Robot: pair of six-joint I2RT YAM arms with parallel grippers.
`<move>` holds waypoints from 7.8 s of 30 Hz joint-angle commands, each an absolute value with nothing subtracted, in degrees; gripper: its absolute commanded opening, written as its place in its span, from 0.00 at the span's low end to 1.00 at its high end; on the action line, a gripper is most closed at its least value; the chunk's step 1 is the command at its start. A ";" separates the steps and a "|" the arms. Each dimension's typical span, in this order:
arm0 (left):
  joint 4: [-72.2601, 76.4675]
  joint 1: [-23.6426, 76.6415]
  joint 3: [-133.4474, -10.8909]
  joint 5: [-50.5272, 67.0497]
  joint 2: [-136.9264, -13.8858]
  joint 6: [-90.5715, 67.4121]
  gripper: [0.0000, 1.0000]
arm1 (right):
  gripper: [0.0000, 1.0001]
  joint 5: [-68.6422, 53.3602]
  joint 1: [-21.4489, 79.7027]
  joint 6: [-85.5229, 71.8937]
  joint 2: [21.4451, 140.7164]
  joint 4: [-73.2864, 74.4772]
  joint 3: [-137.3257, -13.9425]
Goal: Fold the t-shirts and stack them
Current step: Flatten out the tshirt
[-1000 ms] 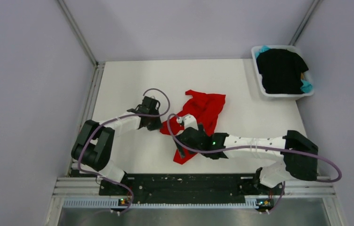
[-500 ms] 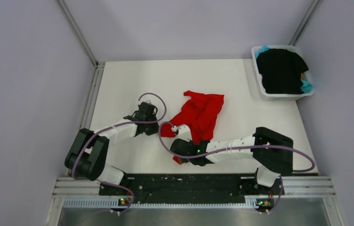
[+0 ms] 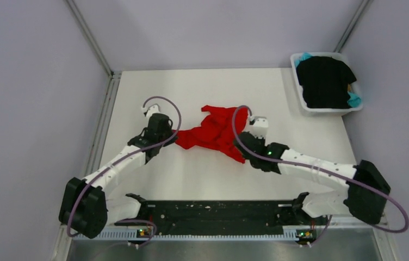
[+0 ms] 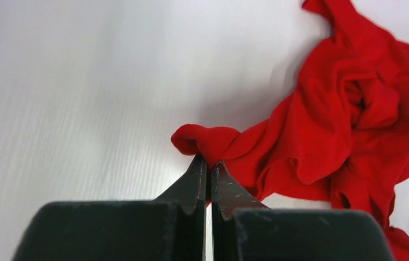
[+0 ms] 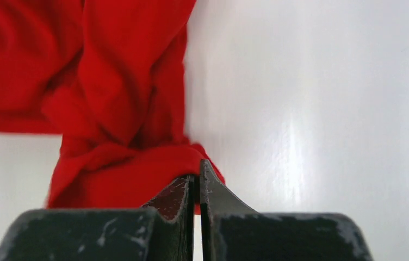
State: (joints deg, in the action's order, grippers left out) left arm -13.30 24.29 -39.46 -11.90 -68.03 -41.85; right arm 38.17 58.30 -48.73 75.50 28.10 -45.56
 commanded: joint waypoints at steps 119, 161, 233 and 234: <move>-15.19 19.54 -51.56 6.79 -95.01 -46.04 0.99 | 0.99 18.42 29.21 -50.38 38.51 42.29 -29.42; -15.91 19.68 -50.92 7.02 -93.74 -46.26 0.99 | 0.99 -11.12 49.05 -33.64 47.86 24.91 -31.32; -17.18 19.51 -53.13 10.48 -95.17 -45.41 0.99 | 0.87 1.76 39.19 -42.60 75.91 10.94 -33.51; -17.04 20.50 -51.43 9.33 -93.90 -46.26 0.99 | 0.87 0.54 39.23 -43.18 74.13 12.23 -31.50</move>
